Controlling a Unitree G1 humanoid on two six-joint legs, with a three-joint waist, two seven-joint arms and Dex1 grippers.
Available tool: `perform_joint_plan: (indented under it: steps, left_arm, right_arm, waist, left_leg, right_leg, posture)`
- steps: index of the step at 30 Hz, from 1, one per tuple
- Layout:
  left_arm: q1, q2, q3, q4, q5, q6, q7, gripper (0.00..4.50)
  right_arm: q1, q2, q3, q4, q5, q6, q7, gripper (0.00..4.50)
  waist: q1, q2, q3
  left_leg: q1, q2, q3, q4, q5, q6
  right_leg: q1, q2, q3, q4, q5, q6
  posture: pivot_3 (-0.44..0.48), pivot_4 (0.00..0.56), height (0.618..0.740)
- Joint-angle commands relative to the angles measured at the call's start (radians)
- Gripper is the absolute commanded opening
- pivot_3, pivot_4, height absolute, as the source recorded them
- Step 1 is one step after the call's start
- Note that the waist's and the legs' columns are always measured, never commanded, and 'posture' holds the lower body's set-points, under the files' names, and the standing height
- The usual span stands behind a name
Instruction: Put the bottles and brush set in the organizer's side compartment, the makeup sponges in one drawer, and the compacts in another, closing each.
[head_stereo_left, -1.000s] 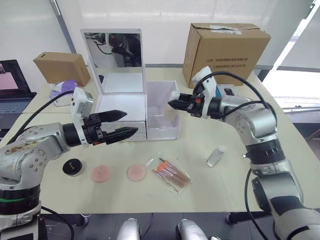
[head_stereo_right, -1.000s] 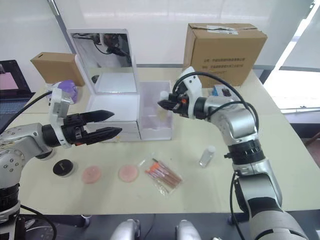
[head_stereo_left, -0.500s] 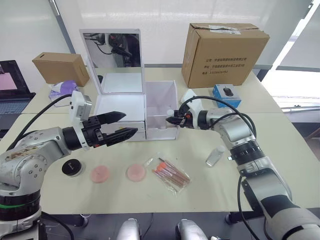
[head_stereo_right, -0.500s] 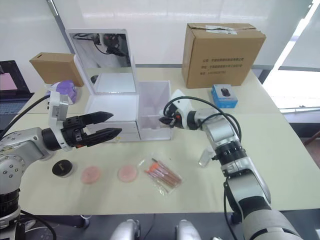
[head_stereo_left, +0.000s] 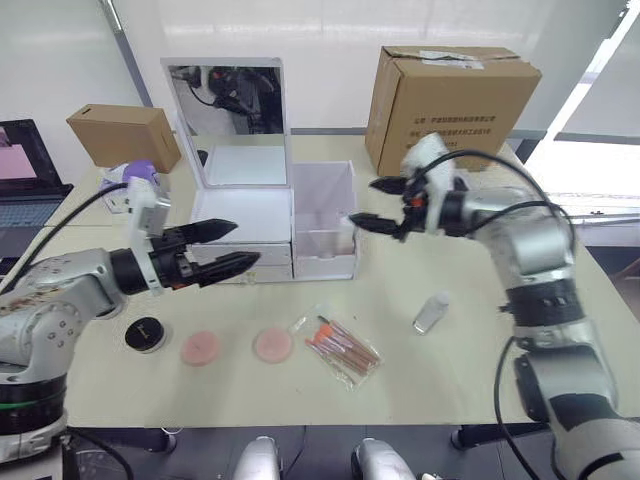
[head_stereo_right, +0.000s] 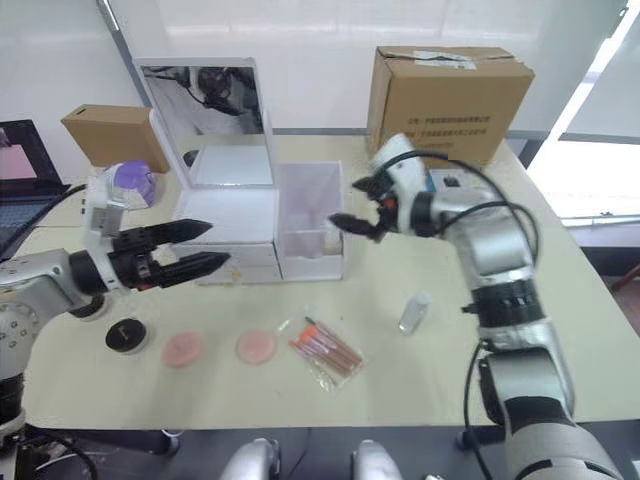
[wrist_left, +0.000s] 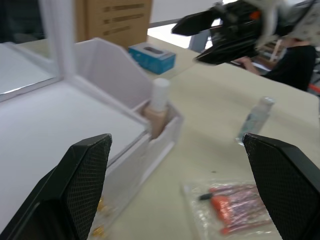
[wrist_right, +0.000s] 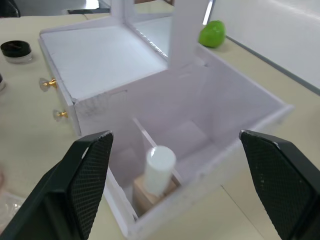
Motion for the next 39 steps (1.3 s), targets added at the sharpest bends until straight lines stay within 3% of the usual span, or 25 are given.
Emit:
perform_joint_plan:
  steps: [1,6,13,16,21,25,28,33,39]
  left_arm:
    - [0.016,0.068,0.097,0.176,0.082,-0.116,-0.071,4.5]
    - [0.016,0.125,0.134,0.498,0.214,-0.322,-0.125,4.5]
    - [-0.109,0.211,0.104,1.038,0.357,-0.569,-0.194,4.5]
    - [-0.182,0.237,0.098,1.179,0.395,-0.635,-0.173,4.5]
    - [-0.306,0.233,0.066,1.276,0.44,-0.697,-0.204,4.5]
    - [-0.389,0.195,0.043,1.259,0.446,-0.703,-0.251,4.5]
    - [-0.446,0.134,0.006,1.126,0.413,-0.618,-0.333,4.5]
    - [-0.399,0.043,-0.088,0.721,0.362,-0.447,-0.391,4.5]
    - [-0.342,-0.015,-0.222,0.268,0.189,-0.127,-0.445,4.5]
  right_arm:
    - [0.143,-0.109,-0.173,-0.072,0.032,-0.002,-0.011,4.45]
    - [0.389,-0.198,-0.319,-0.109,0.037,-0.031,-0.032,4.45]
    - [0.69,-0.163,-0.517,-0.136,0.079,-0.089,-0.056,4.45]
    - [0.742,-0.149,-0.576,-0.136,0.092,-0.1,-0.083,4.45]
    - [0.745,-0.149,-0.59,-0.161,0.128,-0.09,-0.105,4.45]
    - [0.726,-0.139,-0.586,-0.198,0.179,-0.043,-0.132,4.45]
    - [0.723,-0.137,-0.58,-0.276,0.248,0.019,-0.136,4.45]
    - [0.729,-0.166,-0.538,-0.41,0.314,0.089,-0.135,4.45]
    - [0.719,-0.197,-0.539,-0.616,0.48,0.23,-0.172,4.45]
  waist:
    - [0.003,0.0,0.0]
    - [-0.003,0.0,0.0]
    - [-0.009,-0.001,0.001]
    - [-0.007,-0.002,0.001]
    - [0.001,-0.003,0.001]
    - [0.001,-0.003,0.0]
    - [0.004,-0.003,0.0]
    - [0.001,-0.004,0.0]
    - [-0.008,-0.002,0.0]
  left_leg:
    - [0.0,0.0,0.0,0.0,0.0,0.0]
    - [0.001,0.0,0.003,-0.001,0.0,0.0]
    - [0.004,0.0,0.003,-0.003,0.0,0.0]
    - [0.004,0.0,0.004,-0.003,0.0,0.0]
    - [0.004,0.001,0.007,-0.003,-0.001,-0.001]
    - [0.0,0.001,0.008,-0.003,-0.001,-0.002]
    - [0.0,0.001,0.008,-0.002,0.0,0.0]
    - [-0.002,0.001,0.009,-0.001,0.0,0.0]
    - [-0.001,0.001,0.007,-0.001,0.0,0.0]
  right_leg:
    - [0.0,-0.001,0.0,0.0,-0.001,-0.002]
    - [-0.001,-0.002,0.0,0.0,-0.007,-0.002]
    - [-0.001,-0.002,0.0,0.001,-0.007,0.0]
    - [-0.001,-0.003,0.0,0.0,-0.008,-0.003]
    - [-0.003,-0.005,-0.001,0.0,-0.008,-0.002]
    - [-0.001,-0.005,-0.001,0.001,-0.007,-0.001]
    - [0.0,-0.005,-0.001,0.001,-0.004,0.004]
    - [0.0,-0.004,-0.001,0.001,-0.003,0.006]
    - [0.001,-0.002,0.002,0.002,-0.004,0.008]
  posture:
    - [0.0,0.15,0.74]
    - [0.0,0.15,0.74]
    - [0.0,0.15,0.74]
    - [0.0,0.15,0.74]
    - [0.0,0.15,0.74]
    - [0.0,0.15,0.74]
    - [0.0,0.15,0.74]
    - [0.0,0.15,0.74]
    - [0.0,0.15,0.74]
